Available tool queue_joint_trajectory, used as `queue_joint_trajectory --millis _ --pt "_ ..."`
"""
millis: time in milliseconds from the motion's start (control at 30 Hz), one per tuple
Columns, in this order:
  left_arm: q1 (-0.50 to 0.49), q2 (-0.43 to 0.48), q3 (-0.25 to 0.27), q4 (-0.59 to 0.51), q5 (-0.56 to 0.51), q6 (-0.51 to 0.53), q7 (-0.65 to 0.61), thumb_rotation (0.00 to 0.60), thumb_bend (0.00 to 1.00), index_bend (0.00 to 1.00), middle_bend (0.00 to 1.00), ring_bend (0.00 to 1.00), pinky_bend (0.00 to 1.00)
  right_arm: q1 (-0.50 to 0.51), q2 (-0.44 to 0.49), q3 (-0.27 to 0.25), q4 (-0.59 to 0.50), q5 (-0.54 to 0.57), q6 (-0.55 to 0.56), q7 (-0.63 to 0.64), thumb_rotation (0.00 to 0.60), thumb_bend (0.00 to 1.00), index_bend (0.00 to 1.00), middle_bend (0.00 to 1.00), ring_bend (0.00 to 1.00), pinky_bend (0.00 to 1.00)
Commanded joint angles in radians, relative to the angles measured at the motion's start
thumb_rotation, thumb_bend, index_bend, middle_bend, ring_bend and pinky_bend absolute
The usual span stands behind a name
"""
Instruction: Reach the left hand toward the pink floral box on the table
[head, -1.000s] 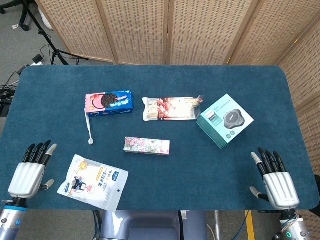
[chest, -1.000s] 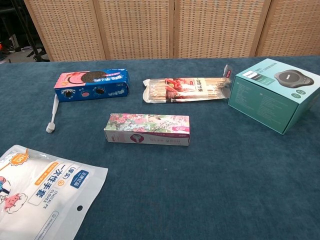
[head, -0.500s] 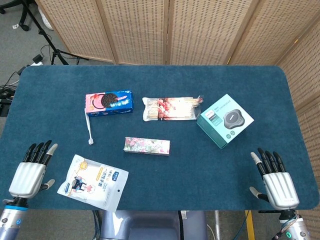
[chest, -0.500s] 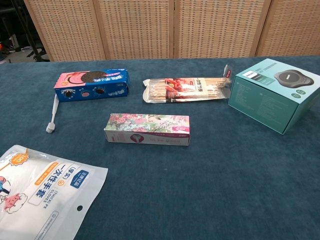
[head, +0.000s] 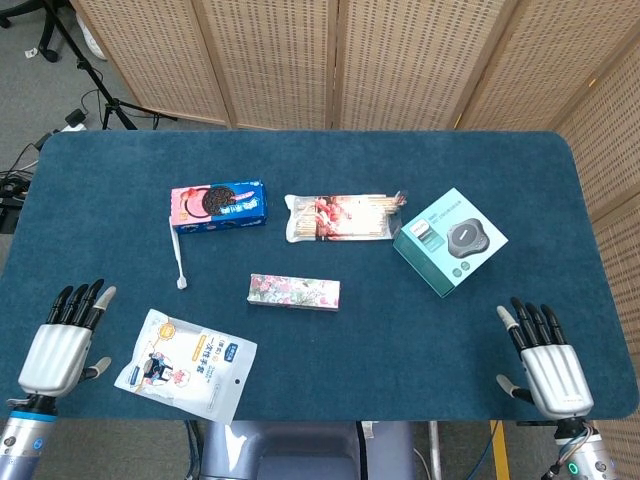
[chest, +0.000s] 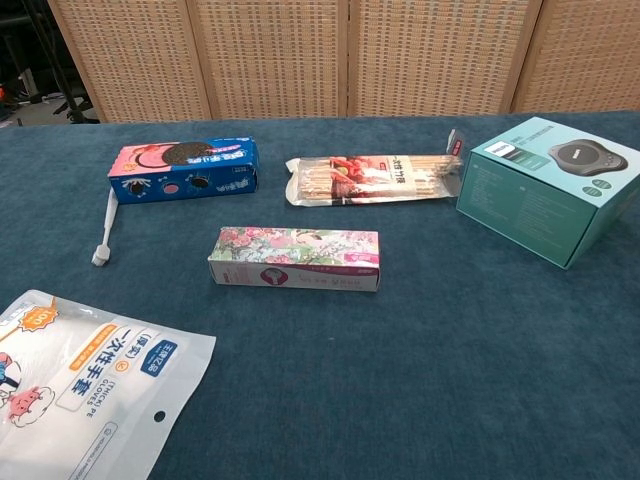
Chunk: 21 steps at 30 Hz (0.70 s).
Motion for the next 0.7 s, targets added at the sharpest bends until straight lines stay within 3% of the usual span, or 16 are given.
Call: queue_joint_trajectory --millis 33,200,267,333,400,567,633,700 --pt "-0.001 -0.001 -0.001 0.002 0.002 -0.001 -0.001 0.6 0.07 0.0 0.0 0.0 0.0 0.0 -0.002 -0.001 0.001 -0.001 -0.002 -0.003 0.6 0.2 0.0 0.0 0.0 0.0" --pt "-0.006 -0.013 -0.006 0.011 0.018 0.005 -0.024 0.6 0.08 0.0 0.0 0.0 0.01 0.0 -0.002 0.001 0.0 0.004 -0.002 -0.003 0.6 0.2 0.0 0.0 0.0 0.0" --pt "-0.01 -0.021 -0.01 0.015 0.02 0.005 -0.038 0.6 0.08 0.0 0.02 0.08 0.07 0.0 -0.002 0.003 -0.001 0.009 -0.002 -0.001 0.6 0.2 0.0 0.0 0.0 0.0" --pt "-0.017 -0.031 -0.02 0.021 0.019 0.004 -0.041 0.6 0.08 0.0 0.13 0.23 0.18 0.0 -0.002 0.003 -0.002 0.011 -0.004 0.0 0.6 0.2 0.0 0.0 0.0 0.0" --pt "-0.04 -0.055 -0.041 0.041 0.027 -0.005 -0.047 0.6 0.1 0.0 0.31 0.39 0.3 0.001 -0.003 0.001 -0.003 0.007 -0.005 -0.003 0.6 0.2 0.0 0.0 0.0 0.0" --pt "-0.083 -0.068 -0.059 0.039 0.04 -0.045 -0.077 0.6 0.18 0.0 0.54 0.57 0.44 0.002 -0.006 0.0 -0.003 0.006 -0.006 -0.005 0.6 0.19 0.0 0.0 0.0 0.0" --pt "-0.107 -0.063 -0.065 0.024 0.033 -0.08 -0.08 0.6 0.24 0.0 0.59 0.61 0.47 0.002 -0.006 0.0 -0.003 0.006 -0.006 -0.006 0.6 0.2 0.0 0.0 0.0 0.0" --pt "-0.144 -0.053 -0.076 -0.005 0.007 -0.147 -0.091 0.6 0.36 0.0 0.64 0.65 0.5 0.002 -0.006 -0.001 -0.003 0.004 -0.007 -0.005 0.6 0.2 0.0 0.0 0.0 0.0"
